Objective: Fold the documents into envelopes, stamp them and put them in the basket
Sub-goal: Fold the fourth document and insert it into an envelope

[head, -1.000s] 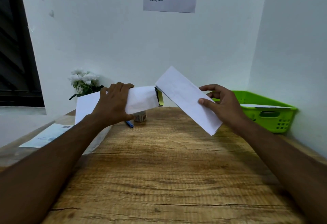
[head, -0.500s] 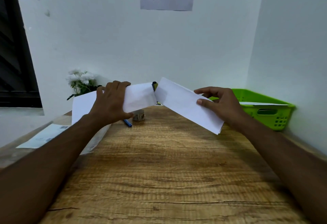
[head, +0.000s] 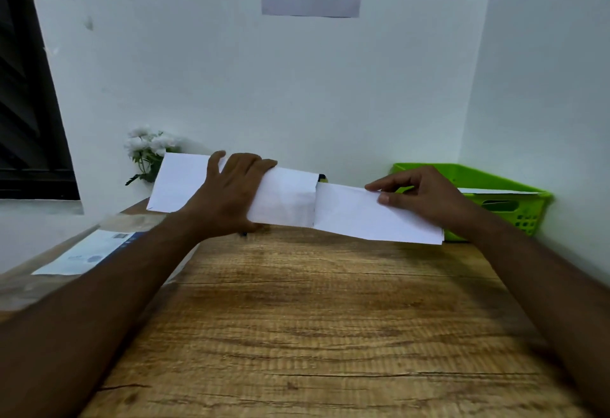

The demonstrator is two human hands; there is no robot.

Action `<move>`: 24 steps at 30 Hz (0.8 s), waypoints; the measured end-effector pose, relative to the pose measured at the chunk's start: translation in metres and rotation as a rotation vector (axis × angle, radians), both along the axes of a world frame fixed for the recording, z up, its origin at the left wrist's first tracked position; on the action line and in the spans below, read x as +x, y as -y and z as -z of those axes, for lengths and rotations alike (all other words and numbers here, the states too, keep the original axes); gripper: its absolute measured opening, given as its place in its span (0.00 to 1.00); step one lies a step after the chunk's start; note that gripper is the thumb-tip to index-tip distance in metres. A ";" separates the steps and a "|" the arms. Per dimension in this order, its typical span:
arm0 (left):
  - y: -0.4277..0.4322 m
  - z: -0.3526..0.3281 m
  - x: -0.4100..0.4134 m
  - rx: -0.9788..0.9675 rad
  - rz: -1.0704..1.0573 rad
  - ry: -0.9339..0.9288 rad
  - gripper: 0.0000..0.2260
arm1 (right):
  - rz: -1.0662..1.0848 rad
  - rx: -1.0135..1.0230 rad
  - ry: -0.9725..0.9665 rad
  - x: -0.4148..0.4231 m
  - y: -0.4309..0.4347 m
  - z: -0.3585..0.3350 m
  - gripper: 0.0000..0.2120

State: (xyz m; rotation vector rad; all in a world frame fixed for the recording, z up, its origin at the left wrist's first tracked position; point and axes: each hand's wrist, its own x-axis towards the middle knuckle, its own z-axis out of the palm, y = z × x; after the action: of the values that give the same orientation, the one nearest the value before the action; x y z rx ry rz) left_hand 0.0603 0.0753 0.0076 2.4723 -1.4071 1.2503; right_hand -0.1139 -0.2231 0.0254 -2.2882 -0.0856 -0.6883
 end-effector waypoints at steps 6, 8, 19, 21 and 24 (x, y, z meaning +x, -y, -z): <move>0.012 0.002 -0.012 0.024 0.071 0.050 0.45 | 0.002 -0.014 0.012 0.003 -0.006 0.002 0.11; 0.015 0.002 -0.015 0.025 0.084 0.059 0.46 | 0.006 0.011 0.024 0.005 -0.009 0.004 0.12; 0.015 0.003 -0.015 0.013 0.045 0.011 0.45 | 0.078 0.306 0.196 0.006 -0.008 0.002 0.09; 0.014 0.003 -0.014 0.005 0.028 0.012 0.45 | 0.093 0.351 0.178 0.006 -0.006 0.002 0.08; 0.013 0.002 -0.012 -0.007 -0.001 0.016 0.44 | 0.119 0.341 0.104 0.008 -0.004 0.004 0.09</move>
State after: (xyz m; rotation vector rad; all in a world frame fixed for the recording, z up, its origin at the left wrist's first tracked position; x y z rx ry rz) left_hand 0.0483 0.0620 0.0056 2.4649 -1.4029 1.2751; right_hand -0.1055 -0.2192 0.0215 -1.9419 0.1128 -0.8156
